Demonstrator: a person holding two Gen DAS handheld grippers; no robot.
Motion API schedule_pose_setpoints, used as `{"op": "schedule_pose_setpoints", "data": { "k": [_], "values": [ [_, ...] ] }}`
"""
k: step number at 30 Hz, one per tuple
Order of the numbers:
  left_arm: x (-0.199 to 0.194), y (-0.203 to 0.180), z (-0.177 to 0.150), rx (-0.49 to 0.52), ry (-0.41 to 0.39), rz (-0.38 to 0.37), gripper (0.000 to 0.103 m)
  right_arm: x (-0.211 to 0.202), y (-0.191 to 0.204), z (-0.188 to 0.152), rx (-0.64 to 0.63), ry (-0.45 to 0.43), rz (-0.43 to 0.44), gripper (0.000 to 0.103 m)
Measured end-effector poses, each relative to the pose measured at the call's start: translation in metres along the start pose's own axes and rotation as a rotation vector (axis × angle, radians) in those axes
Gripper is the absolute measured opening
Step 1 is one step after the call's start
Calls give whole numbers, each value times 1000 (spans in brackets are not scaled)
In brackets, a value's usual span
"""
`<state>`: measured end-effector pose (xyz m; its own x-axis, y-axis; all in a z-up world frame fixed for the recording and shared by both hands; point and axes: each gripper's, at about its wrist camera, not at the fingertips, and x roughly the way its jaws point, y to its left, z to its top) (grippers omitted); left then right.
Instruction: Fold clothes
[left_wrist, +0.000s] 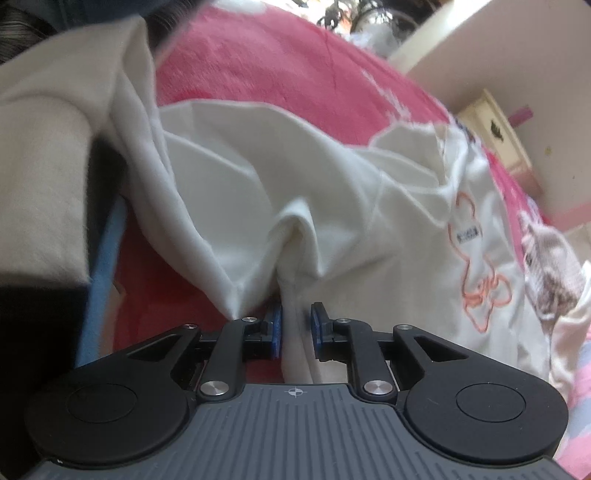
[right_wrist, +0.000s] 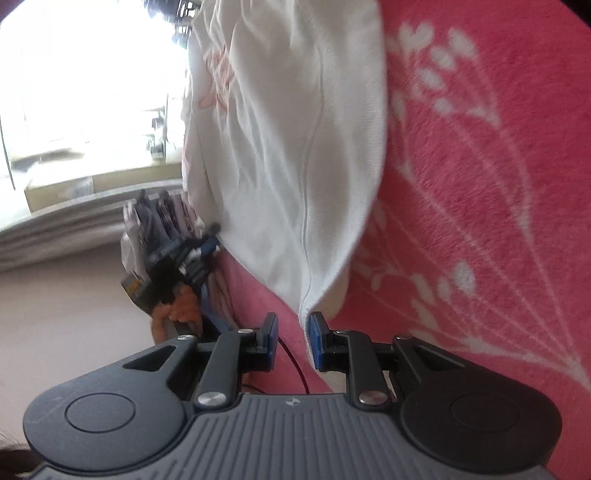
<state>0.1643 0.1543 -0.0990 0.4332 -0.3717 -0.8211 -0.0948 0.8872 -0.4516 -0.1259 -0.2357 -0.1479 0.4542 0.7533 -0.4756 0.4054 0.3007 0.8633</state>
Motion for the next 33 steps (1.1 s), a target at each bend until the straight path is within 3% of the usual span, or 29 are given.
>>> {"op": "schedule_pose_setpoints", "data": {
  "k": [3, 8, 12, 16, 19, 22, 23, 26, 28, 31, 33],
  "values": [
    [-5, -8, -2, 38, -16, 27, 3, 1, 8, 1, -37, 8, -3, 2],
    [-35, 4, -4, -40, -51, -64, 1, -6, 26, 1, -146, 35, -12, 2],
    [-41, 21, -12, -62, -55, -51, 1, -12, 41, 2, -233, 56, -20, 2],
    [-58, 27, -15, -48, -108, -99, 1, -19, 59, 0, -332, 71, -21, 2],
    [-47, 24, -20, 49, -71, -13, 2, -18, 67, -4, -395, 101, -63, 2],
    [-30, 13, -26, 143, -26, 73, 2, 8, 48, -2, -363, 167, -195, 2],
    [-31, 9, -26, 157, -35, 75, 2, 17, 40, -1, -350, 186, -239, 1],
    [-39, 6, -27, 173, -68, 66, 2, 21, 43, 2, -360, 171, -243, 1],
    [-31, 12, -29, 180, -36, 96, 7, 19, 48, 2, -389, 154, -262, 1],
    [-21, 5, -30, 206, -18, 125, 9, 24, 33, 1, -367, 147, -372, 2],
    [-22, 4, -28, 191, -8, 115, 12, 20, 27, 5, -299, 148, -344, 3]
  ]
}}
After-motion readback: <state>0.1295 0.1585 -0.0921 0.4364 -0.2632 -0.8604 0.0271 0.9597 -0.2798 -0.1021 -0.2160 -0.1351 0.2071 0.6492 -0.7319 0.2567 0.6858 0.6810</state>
